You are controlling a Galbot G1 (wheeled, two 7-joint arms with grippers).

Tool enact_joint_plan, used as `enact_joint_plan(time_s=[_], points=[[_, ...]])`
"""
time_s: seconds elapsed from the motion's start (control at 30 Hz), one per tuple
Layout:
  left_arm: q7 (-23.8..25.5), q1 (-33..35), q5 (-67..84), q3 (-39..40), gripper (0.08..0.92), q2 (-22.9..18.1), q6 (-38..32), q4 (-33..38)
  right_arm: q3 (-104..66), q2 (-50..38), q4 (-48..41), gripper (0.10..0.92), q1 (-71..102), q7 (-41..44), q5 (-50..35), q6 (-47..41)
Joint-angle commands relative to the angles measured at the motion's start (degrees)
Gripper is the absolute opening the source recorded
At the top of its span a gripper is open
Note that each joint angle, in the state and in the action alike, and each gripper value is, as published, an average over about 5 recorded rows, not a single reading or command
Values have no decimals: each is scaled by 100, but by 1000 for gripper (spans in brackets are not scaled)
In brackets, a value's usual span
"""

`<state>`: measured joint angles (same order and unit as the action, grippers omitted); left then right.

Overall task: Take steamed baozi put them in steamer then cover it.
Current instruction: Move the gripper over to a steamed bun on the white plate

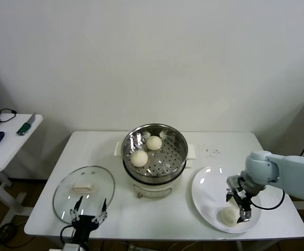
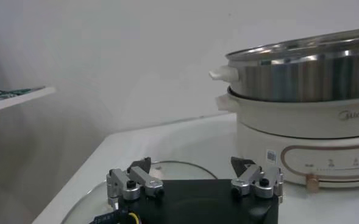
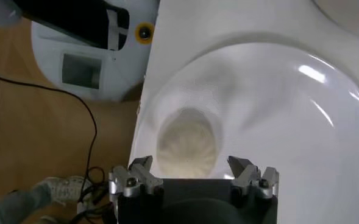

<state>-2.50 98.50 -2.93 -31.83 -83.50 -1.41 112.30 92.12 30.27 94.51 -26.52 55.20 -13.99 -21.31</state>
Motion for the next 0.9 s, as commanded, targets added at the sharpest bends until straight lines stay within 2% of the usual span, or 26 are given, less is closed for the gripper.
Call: enact_joint_plan(time_s=[0.03, 0.5, 0.9], points=[[1, 4, -17, 7, 823, -18, -1, -25, -301, 94, -149, 823, 486, -18, 181, 0], [-5, 19, -29, -15, 823, -36, -6, -42, -44, 437, -339, 819, 374, 105, 83, 9], [-10, 49, -18, -49, 823, -45, -31, -63, 90, 500, -408, 745, 373, 151, 77, 25]])
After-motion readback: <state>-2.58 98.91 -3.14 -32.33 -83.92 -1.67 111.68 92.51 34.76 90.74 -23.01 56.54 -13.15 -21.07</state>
